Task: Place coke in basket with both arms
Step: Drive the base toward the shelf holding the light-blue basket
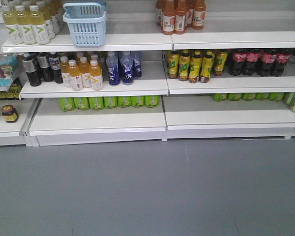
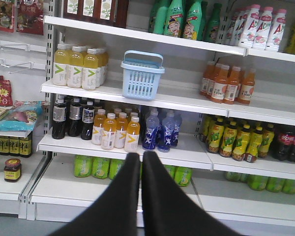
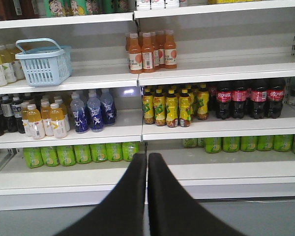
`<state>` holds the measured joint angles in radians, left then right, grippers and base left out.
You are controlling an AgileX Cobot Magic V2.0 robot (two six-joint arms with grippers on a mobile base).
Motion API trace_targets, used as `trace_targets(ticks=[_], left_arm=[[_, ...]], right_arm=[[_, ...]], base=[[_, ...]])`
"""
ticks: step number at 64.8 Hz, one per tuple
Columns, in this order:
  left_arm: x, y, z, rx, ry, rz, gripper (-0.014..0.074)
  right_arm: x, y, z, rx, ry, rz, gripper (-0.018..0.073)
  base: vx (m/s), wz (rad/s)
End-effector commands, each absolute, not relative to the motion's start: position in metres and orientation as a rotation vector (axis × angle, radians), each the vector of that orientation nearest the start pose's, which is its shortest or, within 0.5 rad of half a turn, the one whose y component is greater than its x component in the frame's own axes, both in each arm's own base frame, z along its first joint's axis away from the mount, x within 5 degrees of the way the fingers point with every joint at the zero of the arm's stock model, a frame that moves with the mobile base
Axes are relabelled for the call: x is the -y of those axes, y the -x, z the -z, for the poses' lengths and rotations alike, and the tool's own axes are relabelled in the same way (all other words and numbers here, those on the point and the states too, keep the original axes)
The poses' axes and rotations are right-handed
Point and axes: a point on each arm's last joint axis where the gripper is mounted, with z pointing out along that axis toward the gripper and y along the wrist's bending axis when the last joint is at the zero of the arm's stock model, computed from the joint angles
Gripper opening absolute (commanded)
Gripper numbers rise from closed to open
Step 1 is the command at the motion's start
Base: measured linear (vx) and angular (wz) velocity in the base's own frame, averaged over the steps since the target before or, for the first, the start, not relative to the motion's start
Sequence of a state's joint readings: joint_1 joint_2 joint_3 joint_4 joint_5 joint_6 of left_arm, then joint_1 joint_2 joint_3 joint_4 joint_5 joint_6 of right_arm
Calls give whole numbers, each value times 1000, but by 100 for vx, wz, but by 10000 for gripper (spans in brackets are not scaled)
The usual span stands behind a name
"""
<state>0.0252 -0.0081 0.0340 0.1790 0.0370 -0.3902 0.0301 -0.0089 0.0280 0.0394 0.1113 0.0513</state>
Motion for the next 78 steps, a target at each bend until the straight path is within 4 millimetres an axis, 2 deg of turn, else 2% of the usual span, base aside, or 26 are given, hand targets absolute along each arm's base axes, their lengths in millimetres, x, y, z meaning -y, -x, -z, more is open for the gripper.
trace_targets(ticks=[1, 78], left_arm=[[-1, -55, -205, -1447, 165, 159, -6], [-1, -55, -205, -1447, 165, 159, -6]], right_arm=[[-2, -56, -197, -1534, -36, -89, -4], [-2, -56, -197, -1535, -36, -89, -4]], base=[[0, 0], [1, 1]])
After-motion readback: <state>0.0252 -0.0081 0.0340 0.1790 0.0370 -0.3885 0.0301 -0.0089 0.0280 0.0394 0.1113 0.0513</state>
